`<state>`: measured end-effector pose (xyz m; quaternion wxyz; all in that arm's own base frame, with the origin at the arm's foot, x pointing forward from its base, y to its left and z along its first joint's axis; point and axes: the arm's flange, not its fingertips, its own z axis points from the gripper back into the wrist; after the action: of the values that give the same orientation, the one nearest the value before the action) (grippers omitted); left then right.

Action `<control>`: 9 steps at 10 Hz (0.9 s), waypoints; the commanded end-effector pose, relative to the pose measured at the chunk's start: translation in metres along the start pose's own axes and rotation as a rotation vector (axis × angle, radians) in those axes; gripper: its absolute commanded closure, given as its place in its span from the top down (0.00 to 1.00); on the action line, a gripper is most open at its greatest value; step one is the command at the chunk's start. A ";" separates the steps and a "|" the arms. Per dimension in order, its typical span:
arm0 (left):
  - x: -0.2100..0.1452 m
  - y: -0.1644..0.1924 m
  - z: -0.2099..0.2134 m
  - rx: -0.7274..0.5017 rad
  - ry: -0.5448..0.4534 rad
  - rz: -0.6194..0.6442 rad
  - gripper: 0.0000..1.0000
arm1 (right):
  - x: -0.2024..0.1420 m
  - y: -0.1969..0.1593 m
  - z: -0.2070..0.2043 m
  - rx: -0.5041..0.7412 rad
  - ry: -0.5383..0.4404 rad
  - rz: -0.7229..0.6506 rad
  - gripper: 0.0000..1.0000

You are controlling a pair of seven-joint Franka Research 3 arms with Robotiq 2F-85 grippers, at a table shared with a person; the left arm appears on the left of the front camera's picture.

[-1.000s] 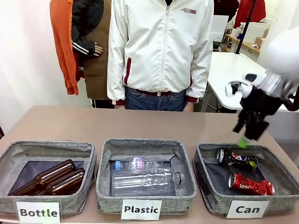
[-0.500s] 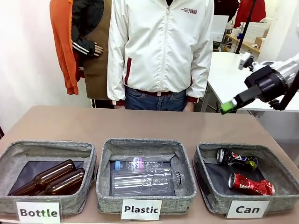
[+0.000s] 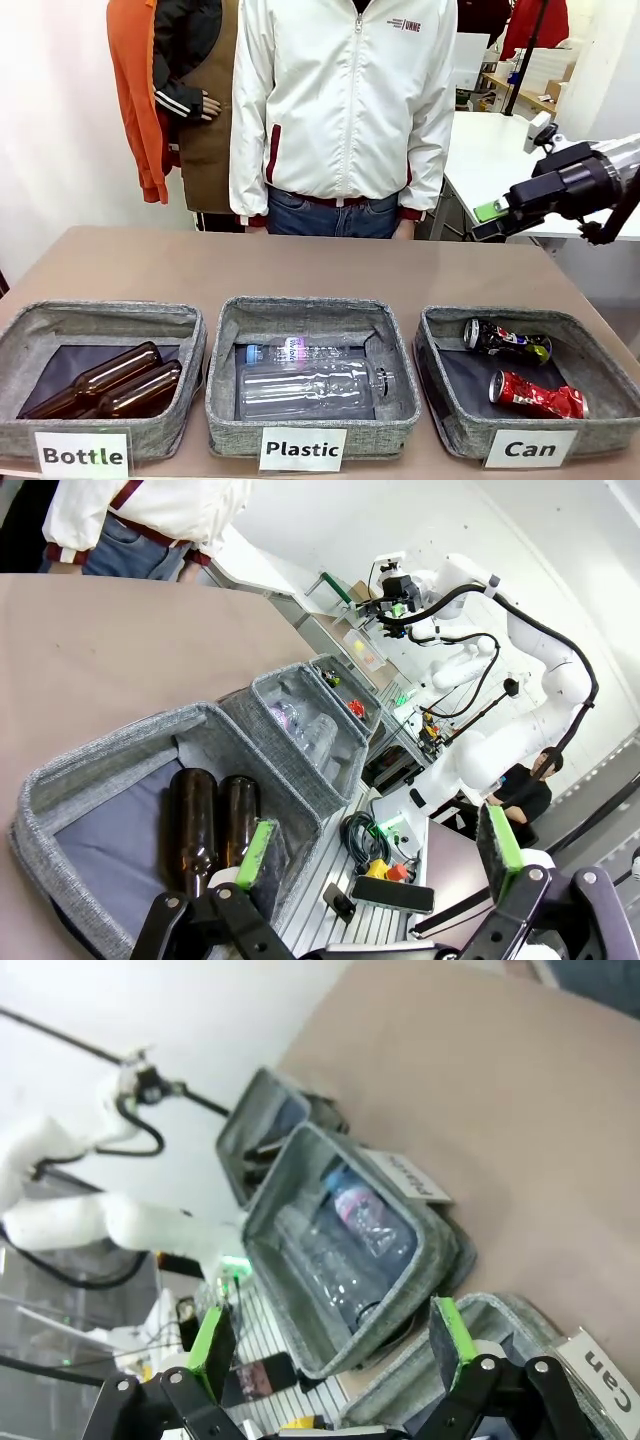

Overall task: Sort the can waste into the basket.
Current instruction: Pick up the can waste from the table and place it in the right Fabric basket.

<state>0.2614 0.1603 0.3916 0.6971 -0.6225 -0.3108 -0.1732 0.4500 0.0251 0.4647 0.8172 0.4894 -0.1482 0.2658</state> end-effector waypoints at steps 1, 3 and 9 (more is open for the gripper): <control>0.002 -0.005 -0.002 -0.009 -0.016 0.010 1.00 | 0.000 -0.001 0.007 -0.017 0.008 0.037 1.00; 0.002 -0.005 -0.002 -0.009 -0.016 0.010 1.00 | 0.000 -0.001 0.007 -0.017 0.008 0.037 1.00; 0.002 -0.005 -0.002 -0.009 -0.016 0.010 1.00 | 0.000 -0.001 0.007 -0.017 0.008 0.037 1.00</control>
<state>0.2614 0.1602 0.3916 0.6970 -0.6225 -0.3107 -0.1732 0.4505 0.0209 0.4658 0.8195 0.4823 -0.1501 0.2706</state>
